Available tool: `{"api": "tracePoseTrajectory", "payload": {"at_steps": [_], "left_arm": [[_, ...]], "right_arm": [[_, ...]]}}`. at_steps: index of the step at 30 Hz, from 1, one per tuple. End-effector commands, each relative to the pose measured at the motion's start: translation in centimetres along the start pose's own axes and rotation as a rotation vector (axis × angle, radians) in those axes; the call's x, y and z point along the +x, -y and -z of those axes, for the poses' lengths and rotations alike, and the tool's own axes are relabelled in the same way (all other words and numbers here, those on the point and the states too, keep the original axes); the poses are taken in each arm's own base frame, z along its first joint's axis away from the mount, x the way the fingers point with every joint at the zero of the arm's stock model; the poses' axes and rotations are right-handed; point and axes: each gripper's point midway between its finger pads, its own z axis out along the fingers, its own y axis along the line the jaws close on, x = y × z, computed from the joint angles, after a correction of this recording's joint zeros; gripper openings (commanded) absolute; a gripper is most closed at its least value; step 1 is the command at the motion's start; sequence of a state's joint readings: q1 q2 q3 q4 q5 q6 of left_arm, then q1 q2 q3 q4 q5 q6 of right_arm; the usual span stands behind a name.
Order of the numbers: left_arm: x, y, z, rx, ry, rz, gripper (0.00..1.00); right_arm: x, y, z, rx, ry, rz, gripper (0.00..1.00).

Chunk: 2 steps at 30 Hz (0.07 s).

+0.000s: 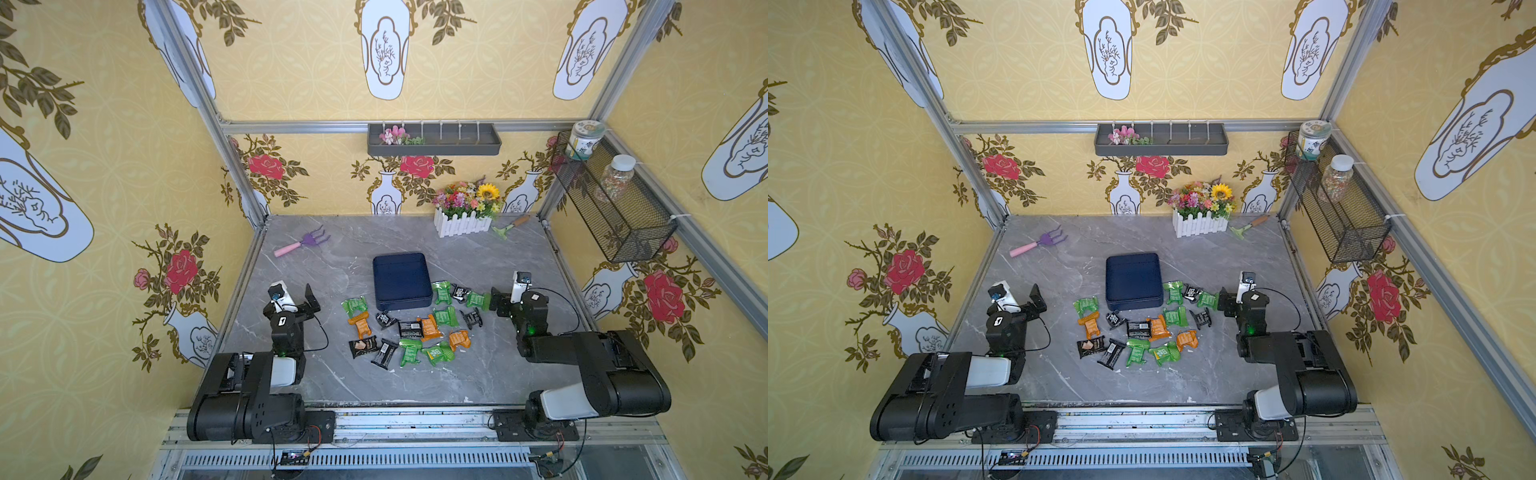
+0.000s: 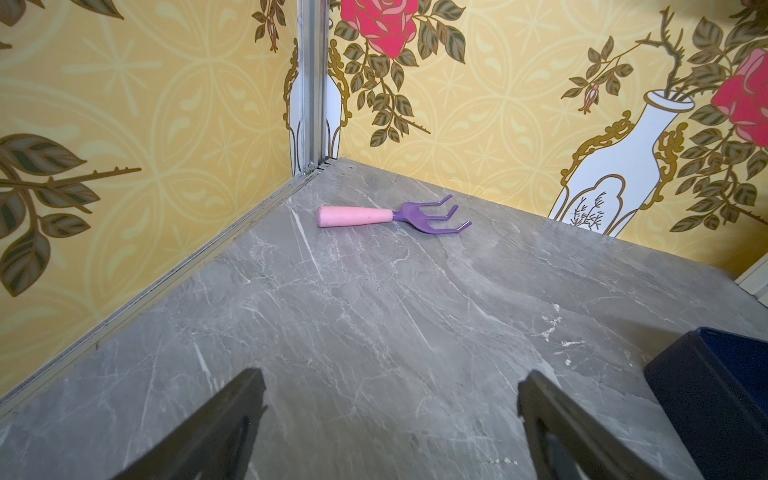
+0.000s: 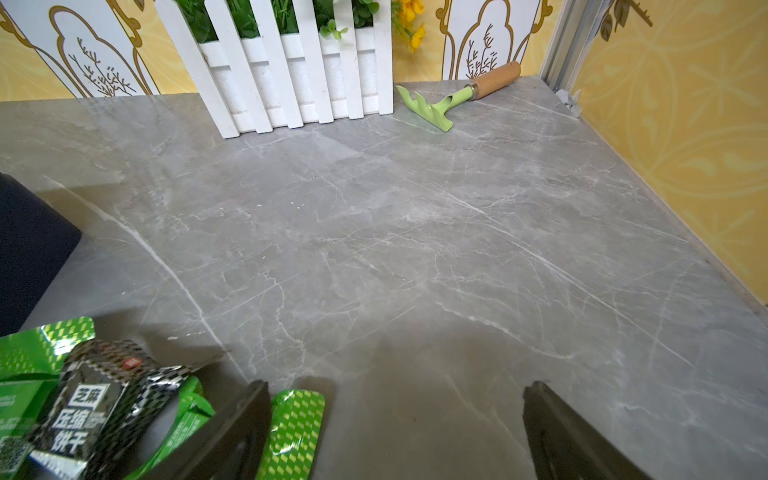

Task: Take the cookies out of the storage box
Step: Reset both arms

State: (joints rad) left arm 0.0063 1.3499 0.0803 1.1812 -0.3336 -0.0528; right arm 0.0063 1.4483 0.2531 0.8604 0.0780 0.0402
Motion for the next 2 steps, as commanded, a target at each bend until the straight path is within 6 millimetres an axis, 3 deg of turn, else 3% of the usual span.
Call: {"api": "tracePoseTrajectory", "payload": {"at_steps": [1, 2], "left_arm": [[-0.56, 0.15, 0.04, 0.009, 0.025, 0.007, 1.00], [-0.59, 0.21, 0.04, 0.012, 0.025, 0.007, 1.00]], "right_arm": [[-0.57, -0.11, 0.24, -0.007, 0.027, 0.006, 0.97], [-0.58, -0.22, 0.24, -0.013, 0.026, 0.009, 0.97]]}}
